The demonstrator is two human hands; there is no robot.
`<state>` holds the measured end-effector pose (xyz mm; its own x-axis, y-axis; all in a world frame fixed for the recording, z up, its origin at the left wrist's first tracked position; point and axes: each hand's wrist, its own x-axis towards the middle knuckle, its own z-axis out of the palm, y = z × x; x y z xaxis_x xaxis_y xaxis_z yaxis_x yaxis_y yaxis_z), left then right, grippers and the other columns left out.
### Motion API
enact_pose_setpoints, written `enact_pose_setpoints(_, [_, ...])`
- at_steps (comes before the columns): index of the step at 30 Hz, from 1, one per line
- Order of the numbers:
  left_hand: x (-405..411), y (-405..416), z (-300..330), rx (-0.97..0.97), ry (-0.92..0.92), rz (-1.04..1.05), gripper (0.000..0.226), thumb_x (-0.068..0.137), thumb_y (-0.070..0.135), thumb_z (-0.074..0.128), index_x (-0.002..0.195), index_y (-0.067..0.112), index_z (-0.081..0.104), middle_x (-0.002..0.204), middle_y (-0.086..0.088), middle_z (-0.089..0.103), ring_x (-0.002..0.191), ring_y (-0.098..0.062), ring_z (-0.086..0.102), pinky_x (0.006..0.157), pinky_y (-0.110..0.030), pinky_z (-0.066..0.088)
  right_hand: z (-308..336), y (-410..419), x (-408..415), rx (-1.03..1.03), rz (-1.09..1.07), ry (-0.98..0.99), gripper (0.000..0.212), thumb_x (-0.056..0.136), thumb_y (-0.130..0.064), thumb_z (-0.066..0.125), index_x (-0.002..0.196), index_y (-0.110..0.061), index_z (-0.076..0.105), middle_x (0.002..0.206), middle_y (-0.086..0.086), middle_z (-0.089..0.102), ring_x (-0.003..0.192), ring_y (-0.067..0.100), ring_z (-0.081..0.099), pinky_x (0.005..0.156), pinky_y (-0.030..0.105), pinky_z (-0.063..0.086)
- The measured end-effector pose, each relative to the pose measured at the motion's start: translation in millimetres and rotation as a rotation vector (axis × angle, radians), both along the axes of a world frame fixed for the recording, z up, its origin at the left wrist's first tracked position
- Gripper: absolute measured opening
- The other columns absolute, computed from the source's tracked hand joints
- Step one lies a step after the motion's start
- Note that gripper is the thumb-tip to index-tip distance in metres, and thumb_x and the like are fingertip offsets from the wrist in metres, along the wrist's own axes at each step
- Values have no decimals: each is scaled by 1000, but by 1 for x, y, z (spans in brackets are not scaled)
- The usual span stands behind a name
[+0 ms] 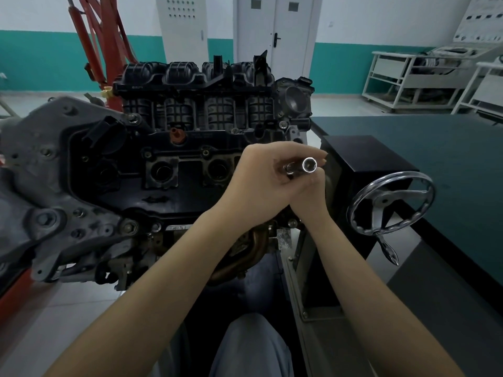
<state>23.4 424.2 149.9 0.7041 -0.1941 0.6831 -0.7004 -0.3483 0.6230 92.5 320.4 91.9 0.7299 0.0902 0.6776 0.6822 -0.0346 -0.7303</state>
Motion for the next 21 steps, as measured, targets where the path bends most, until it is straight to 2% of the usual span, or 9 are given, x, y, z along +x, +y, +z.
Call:
enact_pose_setpoints(1, [0,-1,0,25,-50,54,27,77,-2,76,102,6,73,96,-4,73,94,-11,69,89,-26,54,2,1,-2,17,5,0,17,76,-21,55,77,-38,58,72,-39,62,72,-21,58,63,-1,42])
enact_pose_setpoints(4, [0,-4,-3,15,-183,204,17,75,2,79,91,6,76,87,-4,74,83,-11,69,83,-24,54,4,3,-4,-16,-31,25,25,76,-25,52,64,-46,61,67,-42,58,68,-23,55,60,-3,39])
enact_pose_setpoints(7, [-1,-2,-1,-44,-46,106,23,78,1,76,100,7,74,94,-3,74,90,-8,69,87,-27,55,-1,0,0,-8,-23,29,19,78,-23,56,71,-40,60,72,-33,64,71,-15,59,63,3,43])
enact_pose_setpoints(9, [-2,1,1,-41,29,3,28,80,-2,73,107,8,72,98,-3,73,96,-9,69,91,-30,54,-3,-2,4,-26,-46,41,31,82,-8,58,77,-39,59,78,-33,66,76,-16,60,66,4,44])
enact_pose_setpoints(12, [-3,0,3,27,-34,59,28,80,2,75,107,8,72,101,-2,73,98,-10,68,91,-30,53,-1,0,1,-49,-42,62,42,80,-2,56,71,-43,52,69,-42,59,70,-23,55,61,-3,39])
enact_pose_setpoints(14, [-3,-3,2,52,-115,174,26,76,8,79,101,8,74,97,-2,74,93,-10,68,89,-30,53,3,2,-2,-30,-35,51,40,78,-10,58,58,-45,55,63,-42,56,64,-23,54,58,-4,38])
enact_pose_setpoints(16, [-1,-3,0,32,-160,225,20,74,7,80,94,7,76,89,-2,75,85,-8,68,85,-29,54,4,1,-2,-7,-54,40,27,74,-29,55,58,-49,63,61,-39,57,62,-20,55,57,-1,39])
enact_pose_setpoints(19, [1,0,-1,-24,-68,125,23,78,-1,75,99,7,75,94,-3,74,90,-8,70,87,-30,55,0,0,-1,29,-1,33,18,74,-24,55,71,-40,63,71,-30,65,70,-13,60,62,4,43])
enact_pose_setpoints(21, [0,2,-1,-61,17,-15,29,80,-6,72,106,7,72,97,-5,73,95,-11,70,89,-32,55,0,-1,-1,27,28,56,24,77,-16,55,73,-39,62,76,-30,67,74,-14,61,64,4,45])
